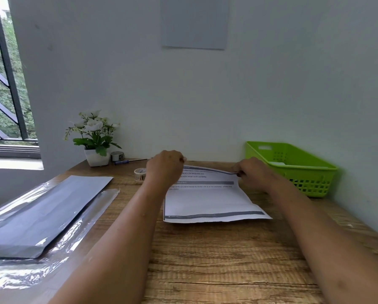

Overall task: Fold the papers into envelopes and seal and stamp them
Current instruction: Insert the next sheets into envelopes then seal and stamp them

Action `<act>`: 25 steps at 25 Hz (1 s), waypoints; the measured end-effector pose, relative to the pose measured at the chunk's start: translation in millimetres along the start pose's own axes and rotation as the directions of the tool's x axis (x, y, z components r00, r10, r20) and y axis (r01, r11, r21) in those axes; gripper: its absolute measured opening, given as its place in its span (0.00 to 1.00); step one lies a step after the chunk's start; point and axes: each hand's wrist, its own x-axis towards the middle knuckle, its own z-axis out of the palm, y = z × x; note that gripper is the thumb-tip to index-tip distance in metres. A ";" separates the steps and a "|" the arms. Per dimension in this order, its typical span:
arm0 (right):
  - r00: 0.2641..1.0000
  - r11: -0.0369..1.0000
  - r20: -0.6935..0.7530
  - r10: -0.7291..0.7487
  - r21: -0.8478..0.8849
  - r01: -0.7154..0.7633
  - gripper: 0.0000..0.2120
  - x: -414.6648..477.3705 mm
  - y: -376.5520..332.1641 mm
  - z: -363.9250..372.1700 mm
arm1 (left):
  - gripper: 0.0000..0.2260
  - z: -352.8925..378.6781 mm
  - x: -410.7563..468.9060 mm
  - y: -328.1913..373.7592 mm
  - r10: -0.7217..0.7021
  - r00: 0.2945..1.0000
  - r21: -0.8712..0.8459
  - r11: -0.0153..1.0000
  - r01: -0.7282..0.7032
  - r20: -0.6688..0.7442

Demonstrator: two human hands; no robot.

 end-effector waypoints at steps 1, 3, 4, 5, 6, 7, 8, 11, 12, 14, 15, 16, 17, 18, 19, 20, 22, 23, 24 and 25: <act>0.999 1.000 0.037 0.005 0.005 -0.005 0.18 -1.1 -0.9 -4.6 | 0.17 2.2 0.4 4.8 0.049 0.997 -0.034 0.998 -0.047 0.060; 0.995 0.999 0.095 0.000 0.040 -0.004 0.20 -3.8 -3.1 -14.8 | 0.22 1.8 2.3 8.6 0.079 0.989 -0.038 0.996 -0.075 0.125; 0.992 0.998 0.122 -0.007 0.063 -0.001 0.21 -5.0 -4.9 -19.0 | 0.24 0.9 3.9 7.2 0.071 0.987 0.000 0.997 -0.071 0.142; 0.988 0.997 0.152 -0.018 0.078 0.006 0.21 -6.6 -7.7 -22.3 | 0.23 1.2 5.7 4.5 0.063 0.981 0.041 0.997 -0.071 0.182; 0.981 0.996 0.191 -0.032 0.092 0.014 0.21 -7.4 -10.8 -22.8 | 0.22 3.0 6.3 2.6 0.062 0.963 0.061 0.995 -0.080 0.264; 0.970 0.995 0.239 -0.052 0.100 0.029 0.20 -7.7 -14.5 -21.2 | 0.21 5.3 4.2 2.9 0.062 0.924 0.041 0.996 -0.084 0.378; 0.955 0.994 0.289 -0.068 0.099 0.040 0.21 -7.1 -17.7 -18.6 | 0.20 8.5 0.7 4.4 0.073 0.870 -0.009 0.997 -0.079 0.488; 0.922 0.997 0.380 -0.074 0.022 0.071 0.25 -6.5 -28.6 -13.7 | 0.24 18.0 -7.8 8.1 0.122 0.796 -0.097 0.992 -0.080 0.593; 0.923 0.997 0.379 -0.069 -0.001 0.075 0.24 -6.7 -31.0 -13.8 | 0.25 20.9 -8.1 8.2 0.131 0.798 -0.088 0.991 -0.099 0.588; 0.933 0.997 0.357 -0.046 -0.040 0.065 0.22 -7.3 -37.1 -15.4 | 0.25 27.5 -5.7 6.3 0.139 0.803 -0.070 0.990 -0.121 0.579; 0.940 0.996 0.340 -0.042 -0.058 0.066 0.20 -7.9 -42.0 -15.3 | 0.24 31.6 -4.1 5.0 0.141 0.805 -0.069 0.990 -0.123 0.576; 0.943 0.995 0.329 -0.053 -0.059 0.077 0.20 -8.0 -47.3 -12.3 | 0.23 36.2 -2.7 4.1 0.147 0.810 -0.071 0.989 -0.130 0.568; 0.939 0.995 0.335 -0.080 -0.029 0.095 0.19 -8.1 -53.4 -7.0 | 0.22 41.5 -2.4 3.6 0.155 0.817 -0.067 0.988 -0.142 0.555; 0.929 0.993 0.352 -0.117 0.023 0.117 0.18 -8.5 -60.8 -0.1 | 0.21 47.4 -2.0 3.0 0.165 0.827 -0.065 0.986 -0.155 0.537; 0.915 0.987 0.373 -0.155 0.091 0.131 0.19 -9.8 -68.3 7.6 | 0.20 52.4 -2.0 2.4 0.169 0.835 -0.067 0.985 -0.157 0.523; 0.900 0.979 0.395 -0.184 0.159 0.130 0.21 -11.0 -75.2 15.9 | 0.19 56.9 -1.2 1.0 0.164 0.843 -0.069 0.986 -0.150 0.512; 0.884 0.973 0.435 -0.170 0.217 0.081 0.26 -10.8 -83.0 27.4 | 0.18 62.0 1.2 -3.0 0.136 0.856 -0.062 0.991 -0.121 0.499; 0.884 0.978 0.449 -0.130 0.203 0.041 0.27 -9.3 -82.8 30.3 | 0.19 62.0 1.2 -3.4 0.125 0.858 -0.054 0.992 -0.114 0.498; 0.883 0.986 0.462 -0.084 0.167 0.006 0.28 -7.9 -81.1 31.2 | 0.19 61.9 0.8 -3.6 0.127 0.861 -0.053 0.992 -0.116 0.493; 0.881 0.992 0.471 -0.041 0.125 -0.020 0.29 -6.6 -77.8 30.6 | 0.19 59.9 -1.0 -3.2 0.132 0.865 -0.063 0.991 -0.116 0.485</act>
